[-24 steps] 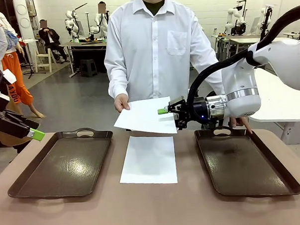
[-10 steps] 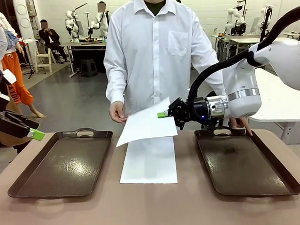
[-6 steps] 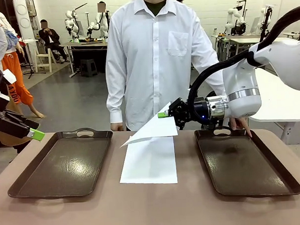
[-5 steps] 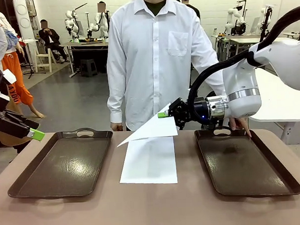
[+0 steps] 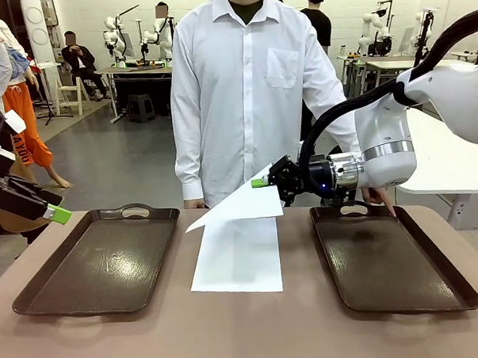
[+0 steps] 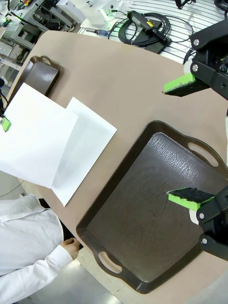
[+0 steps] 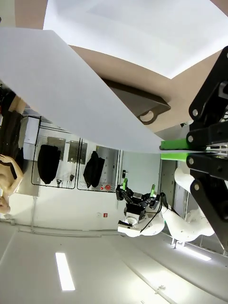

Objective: Sort the A4 documents.
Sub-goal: Place the A4 Paper in the designated Handle tray.

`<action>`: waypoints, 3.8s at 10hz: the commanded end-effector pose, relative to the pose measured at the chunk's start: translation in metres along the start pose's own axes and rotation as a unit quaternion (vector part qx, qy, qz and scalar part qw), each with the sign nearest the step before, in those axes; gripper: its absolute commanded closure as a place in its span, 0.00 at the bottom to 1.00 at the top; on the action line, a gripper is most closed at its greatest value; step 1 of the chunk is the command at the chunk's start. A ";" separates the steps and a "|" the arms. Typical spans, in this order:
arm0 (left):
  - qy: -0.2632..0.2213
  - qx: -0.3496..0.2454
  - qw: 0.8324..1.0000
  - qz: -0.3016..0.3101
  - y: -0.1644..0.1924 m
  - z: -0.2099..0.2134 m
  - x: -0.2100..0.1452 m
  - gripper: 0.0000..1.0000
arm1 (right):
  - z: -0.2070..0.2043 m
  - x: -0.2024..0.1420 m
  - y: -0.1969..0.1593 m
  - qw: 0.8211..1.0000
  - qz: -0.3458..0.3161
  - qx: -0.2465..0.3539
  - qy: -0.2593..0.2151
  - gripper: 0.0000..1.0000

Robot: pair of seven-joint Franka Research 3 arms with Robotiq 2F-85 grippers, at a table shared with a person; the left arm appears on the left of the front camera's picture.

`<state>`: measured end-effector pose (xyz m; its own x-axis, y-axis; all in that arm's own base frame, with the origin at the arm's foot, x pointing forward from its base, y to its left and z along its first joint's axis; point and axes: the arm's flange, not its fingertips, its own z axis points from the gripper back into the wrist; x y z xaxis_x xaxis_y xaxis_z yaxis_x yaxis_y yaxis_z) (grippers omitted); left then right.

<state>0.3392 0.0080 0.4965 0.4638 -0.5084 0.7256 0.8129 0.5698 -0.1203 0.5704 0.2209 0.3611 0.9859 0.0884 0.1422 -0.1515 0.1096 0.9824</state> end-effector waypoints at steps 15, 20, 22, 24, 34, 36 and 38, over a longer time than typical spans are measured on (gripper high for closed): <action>-0.007 -0.006 1.000 -0.006 0.002 0.000 -0.001 0.00 | 0.218 -0.081 -0.047 0.983 0.097 -0.116 0.103 0.99; -0.007 -0.006 1.000 -0.006 0.002 0.000 -0.001 0.00 | 0.253 -0.075 -0.076 0.964 0.019 -0.247 0.096 0.99; -0.007 -0.006 1.000 -0.006 0.002 0.000 -0.001 0.00 | 0.264 -0.073 -0.077 0.960 0.003 -0.272 0.066 0.99; -0.007 -0.006 1.000 -0.006 0.002 0.000 -0.001 0.00 | 0.272 -0.074 -0.079 0.953 -0.019 -0.300 0.040 0.99; -0.007 -0.006 1.000 -0.006 0.002 0.000 -0.001 0.00 | 0.281 -0.074 -0.088 0.921 -0.072 -0.382 0.025 0.99; -0.007 -0.006 1.000 -0.006 0.002 0.000 -0.001 0.00 | 0.281 -0.074 -0.088 0.920 -0.071 -0.383 0.029 0.99; -0.007 -0.006 1.000 -0.006 0.002 0.000 -0.001 0.00 | 0.282 -0.074 -0.087 0.919 -0.068 -0.387 0.027 0.99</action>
<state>0.3391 0.0081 0.4966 0.4642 -0.5086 0.7251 0.8129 0.5698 -0.1207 0.5354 -0.0773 0.2981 0.9969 0.0785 0.0075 -0.0653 0.7687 0.6363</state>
